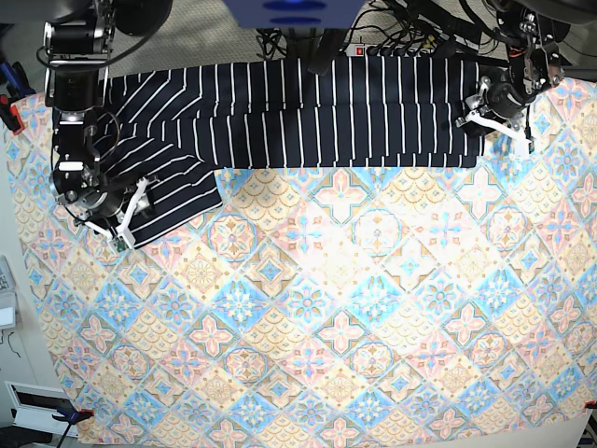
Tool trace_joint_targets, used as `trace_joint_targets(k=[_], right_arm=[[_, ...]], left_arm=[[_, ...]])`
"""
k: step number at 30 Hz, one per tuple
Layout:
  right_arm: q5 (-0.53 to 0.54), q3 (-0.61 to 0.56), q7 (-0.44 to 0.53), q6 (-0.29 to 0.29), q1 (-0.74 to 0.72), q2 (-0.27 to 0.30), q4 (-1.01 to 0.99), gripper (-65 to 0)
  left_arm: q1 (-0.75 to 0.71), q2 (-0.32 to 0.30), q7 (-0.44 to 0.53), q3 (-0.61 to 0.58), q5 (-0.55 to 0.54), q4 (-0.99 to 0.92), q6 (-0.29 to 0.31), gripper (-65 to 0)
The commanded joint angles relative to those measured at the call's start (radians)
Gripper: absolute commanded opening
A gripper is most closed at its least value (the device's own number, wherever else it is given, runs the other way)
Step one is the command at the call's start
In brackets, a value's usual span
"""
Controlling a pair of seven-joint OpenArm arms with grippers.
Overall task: Fold the T-shirt properly
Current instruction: 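Fold the hanging sleeve flap inward with the right gripper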
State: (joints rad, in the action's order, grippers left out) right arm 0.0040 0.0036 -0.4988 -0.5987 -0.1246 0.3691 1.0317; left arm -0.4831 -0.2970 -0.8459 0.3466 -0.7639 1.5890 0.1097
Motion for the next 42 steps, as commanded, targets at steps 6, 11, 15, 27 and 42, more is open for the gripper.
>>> trace_joint_targets(k=[6,11,15,27,42], right_arm=[[-0.002,0.003,0.055,0.003,-0.034,0.012,-0.1,-33.5],[-0.002,0.011,0.056,0.001,-0.037,0.012,-0.095,-33.5],[0.0,0.014,0.062,0.001,-0.039,0.012,-0.032,-33.5],[0.0,0.063,0.067,0.001,-0.039,0.051,-0.023,-33.5],[0.0,-0.026,0.127,-0.099,-0.083,0.054,-0.232,-38.1]], left_arm=[[-0.002,-0.014,0.01,0.007,-0.009,0.014,0.005,-48.7],[-0.002,-0.014,0.01,0.007,-0.009,0.014,0.005,-48.7],[-0.002,-0.014,0.01,0.007,-0.009,0.015,0.006,-48.7],[-0.002,-0.014,0.01,0.007,-0.009,0.015,0.006,-48.7],[-0.002,-0.014,0.01,0.007,-0.009,0.015,0.006,-48.7]])
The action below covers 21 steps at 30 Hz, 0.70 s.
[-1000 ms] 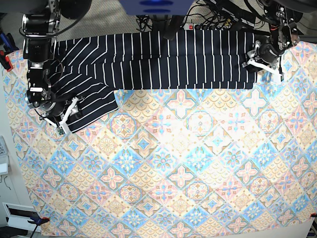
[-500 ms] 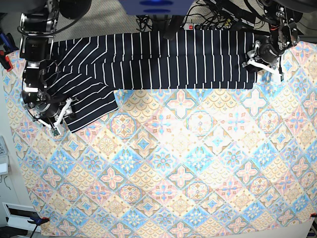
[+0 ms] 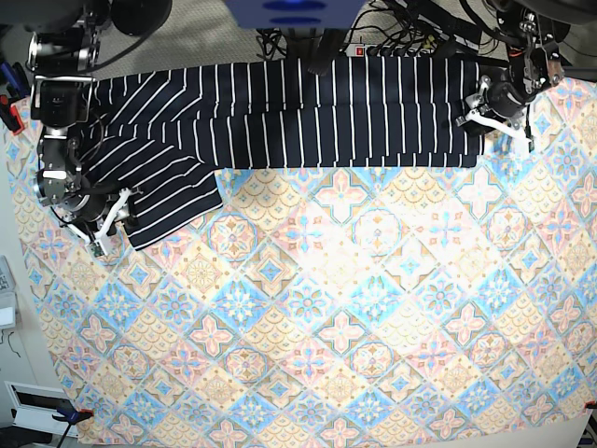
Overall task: Fold the T-shirt properly
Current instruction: 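Fold the hanging sleeve flap inward with the right gripper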
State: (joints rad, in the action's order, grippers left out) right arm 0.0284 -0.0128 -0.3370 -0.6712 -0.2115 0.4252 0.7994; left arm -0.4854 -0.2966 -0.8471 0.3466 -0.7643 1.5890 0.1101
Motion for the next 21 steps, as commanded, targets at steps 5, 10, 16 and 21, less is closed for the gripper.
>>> trace_joint_targets(k=[5,10,16,21], right_arm=[[-0.023,0.003,-0.035,-0.027,0.016,-0.007,0.001,-55.8],[-0.022,0.01,-0.038,-0.027,0.039,-0.002,0.062,-63.1],[-0.022,0.182,-0.181,-0.027,0.203,-0.007,0.401,-63.1],[-0.02,0.244,-0.281,-0.027,0.334,-0.007,0.653,-63.1]], left_arm=[[0.0,-0.014,0.012,0.007,-0.008,0.015,0.006,-48.7],[0.0,-0.014,0.012,0.007,-0.008,0.015,0.006,-48.7],[0.001,-0.014,0.012,0.007,-0.008,0.015,0.006,-48.7],[0.012,-0.014,0.012,0.007,-0.008,0.015,0.006,-48.7]])
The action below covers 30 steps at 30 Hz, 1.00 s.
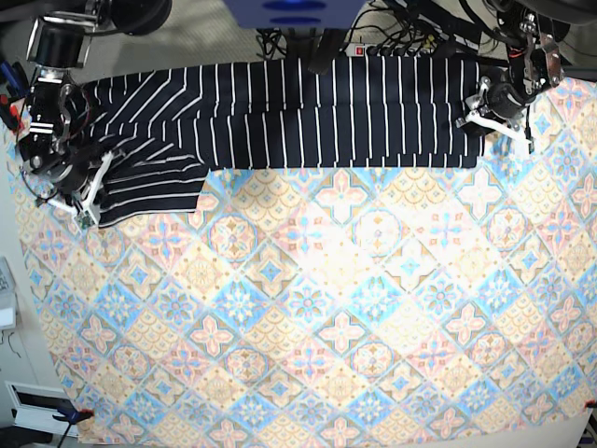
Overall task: Fold the T-shirt properly
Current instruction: 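Fold the hanging sleeve flap inward with the right gripper, then pinch the shirt's folded ends with both grippers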
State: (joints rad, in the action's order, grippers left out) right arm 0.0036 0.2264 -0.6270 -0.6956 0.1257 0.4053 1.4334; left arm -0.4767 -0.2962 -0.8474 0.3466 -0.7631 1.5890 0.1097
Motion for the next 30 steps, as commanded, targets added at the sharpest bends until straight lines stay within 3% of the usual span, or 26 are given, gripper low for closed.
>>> trace_joint_targets(k=[1,10,14,30], right_arm=[[0.005,0.012,-0.003,-0.003,0.018,0.013,0.054,-63.1],[0.005,0.074,-0.095,-0.003,0.222,0.01,0.34,-63.1],[0.005,0.113,-0.106,-0.003,0.309,-0.018,0.427,-63.1],[0.003,0.156,-0.096,-0.003,0.518,-0.026,0.473,-63.1]], left_arm=[[0.005,-0.014,0.012,0.007,-0.009,0.014,0.006,-48.7],[0.006,-0.014,0.012,0.007,-0.009,0.014,0.006,-48.7],[0.006,-0.014,0.012,0.007,-0.008,0.014,0.006,-48.7],[0.006,-0.014,0.012,0.007,-0.003,0.014,0.006,-48.7]])
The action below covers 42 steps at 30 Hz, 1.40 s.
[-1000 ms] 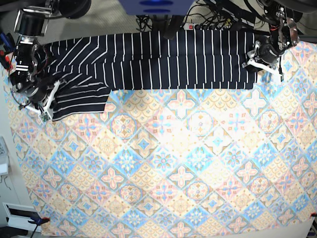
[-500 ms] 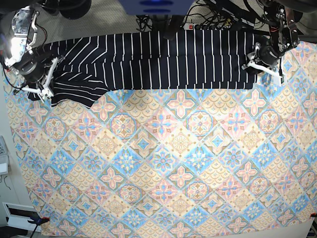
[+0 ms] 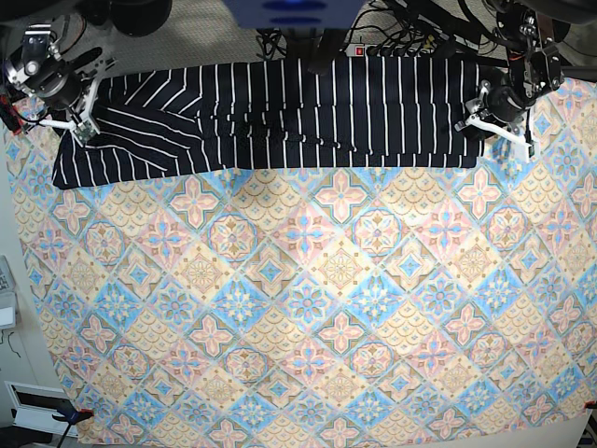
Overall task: Fold the T-shirt properly
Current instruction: 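Pinch the shirt's folded ends with both grippers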
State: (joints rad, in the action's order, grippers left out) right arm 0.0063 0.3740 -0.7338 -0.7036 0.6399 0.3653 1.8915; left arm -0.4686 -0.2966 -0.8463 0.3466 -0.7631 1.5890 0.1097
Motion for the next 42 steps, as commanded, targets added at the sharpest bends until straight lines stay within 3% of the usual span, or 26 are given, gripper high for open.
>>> trace_joint_targets(k=[1,4,8,11,15,18,28,33,42], right_arm=[[0.001,0.009,0.01,0.005,0.004,0.014,0.01,-62.9],[-0.001,0.006,0.009,0.005,-0.004,0.011,0.004,-60.9],[-0.002,0.006,0.006,0.005,-0.033,0.005,0.003,-48.6],[-0.002,0.024,0.023,0.005,-0.056,-0.042,0.01,-42.7],[-0.001,0.018,0.075,0.005,-0.081,-0.09,0.012,-43.4],[-0.001,-0.039,0.104,0.005,-0.094,-0.11,0.013,-44.0],[-0.001,-0.24,0.124,0.005,-0.128,-0.113,0.012,-44.0],[0.001,-0.278,0.119,0.005,-0.131,-0.113,0.01,-44.0],[0.001,-0.274,0.119,0.005,-0.131,-0.113,0.007,-44.0]], left_arm=[[-0.002,-0.014,0.011,0.007,-0.003,0.014,0.006,-48.7],[-0.002,-0.014,0.011,0.007,-0.006,0.014,0.006,-48.7],[-0.002,-0.014,0.011,0.007,-0.008,0.014,0.006,-48.7],[-0.005,-0.019,0.011,0.007,-0.009,0.014,0.006,-43.9],[-0.011,-0.019,0.011,0.007,-0.011,0.015,0.006,-31.5],[-0.012,-0.02,0.011,0.01,-0.011,0.017,0.006,-25.6],[-0.026,-0.056,-0.008,0.007,0.001,0.021,0.008,-25.1],[0.029,-0.054,-0.1,-0.011,0.032,0.001,0.008,-25.1],[0.063,-0.049,-0.106,-0.134,0.08,-0.009,0.008,-25.2]])
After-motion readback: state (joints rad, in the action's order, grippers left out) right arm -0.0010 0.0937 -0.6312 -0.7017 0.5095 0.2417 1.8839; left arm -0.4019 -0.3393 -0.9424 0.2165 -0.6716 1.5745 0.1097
